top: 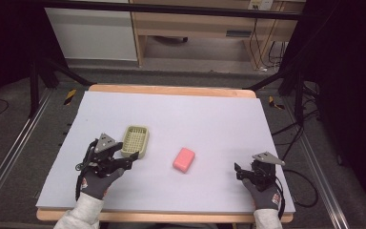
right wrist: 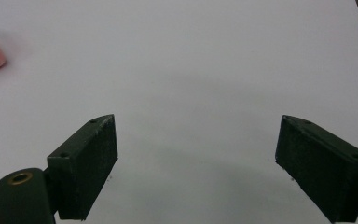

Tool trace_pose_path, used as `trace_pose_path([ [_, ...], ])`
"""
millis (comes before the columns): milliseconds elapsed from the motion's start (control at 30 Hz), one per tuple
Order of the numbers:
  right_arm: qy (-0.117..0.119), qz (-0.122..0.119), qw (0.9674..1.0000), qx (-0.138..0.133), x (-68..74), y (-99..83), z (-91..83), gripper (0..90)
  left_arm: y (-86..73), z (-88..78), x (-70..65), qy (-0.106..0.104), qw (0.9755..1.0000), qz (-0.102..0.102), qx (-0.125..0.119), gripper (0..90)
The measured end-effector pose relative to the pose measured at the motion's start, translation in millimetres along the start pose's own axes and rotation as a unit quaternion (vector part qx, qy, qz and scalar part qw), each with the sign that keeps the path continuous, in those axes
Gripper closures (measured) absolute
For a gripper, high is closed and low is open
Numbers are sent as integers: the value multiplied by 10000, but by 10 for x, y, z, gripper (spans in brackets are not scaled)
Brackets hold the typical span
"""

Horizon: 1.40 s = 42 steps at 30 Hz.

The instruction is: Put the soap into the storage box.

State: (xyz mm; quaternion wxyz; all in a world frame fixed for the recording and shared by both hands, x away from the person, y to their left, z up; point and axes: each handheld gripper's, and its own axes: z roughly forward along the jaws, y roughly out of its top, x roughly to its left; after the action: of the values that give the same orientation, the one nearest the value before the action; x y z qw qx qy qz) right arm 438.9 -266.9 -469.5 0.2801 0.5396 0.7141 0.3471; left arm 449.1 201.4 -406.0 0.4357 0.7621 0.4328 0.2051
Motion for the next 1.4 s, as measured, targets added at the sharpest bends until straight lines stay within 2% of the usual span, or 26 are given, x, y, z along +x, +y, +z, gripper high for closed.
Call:
trace_pose_path([
  [467,-24,29,10000,14,-4,-3,6,127,92,206,-191,-125,9997,193,97,282],
  [767,-37,59,10000,28,-4,-1,11,126,156,281,-271,-187,9994,251,118,280],
  [900,-58,66,10000,28,-5,-1,10,126,172,302,-309,-196,9991,340,163,278],
  [1233,-98,67,9999,47,-2,1,14,128,207,382,-370,-254,9989,338,188,276],
  [1400,-103,74,9999,53,0,3,15,135,234,431,-419,-280,9985,418,227,276],
])
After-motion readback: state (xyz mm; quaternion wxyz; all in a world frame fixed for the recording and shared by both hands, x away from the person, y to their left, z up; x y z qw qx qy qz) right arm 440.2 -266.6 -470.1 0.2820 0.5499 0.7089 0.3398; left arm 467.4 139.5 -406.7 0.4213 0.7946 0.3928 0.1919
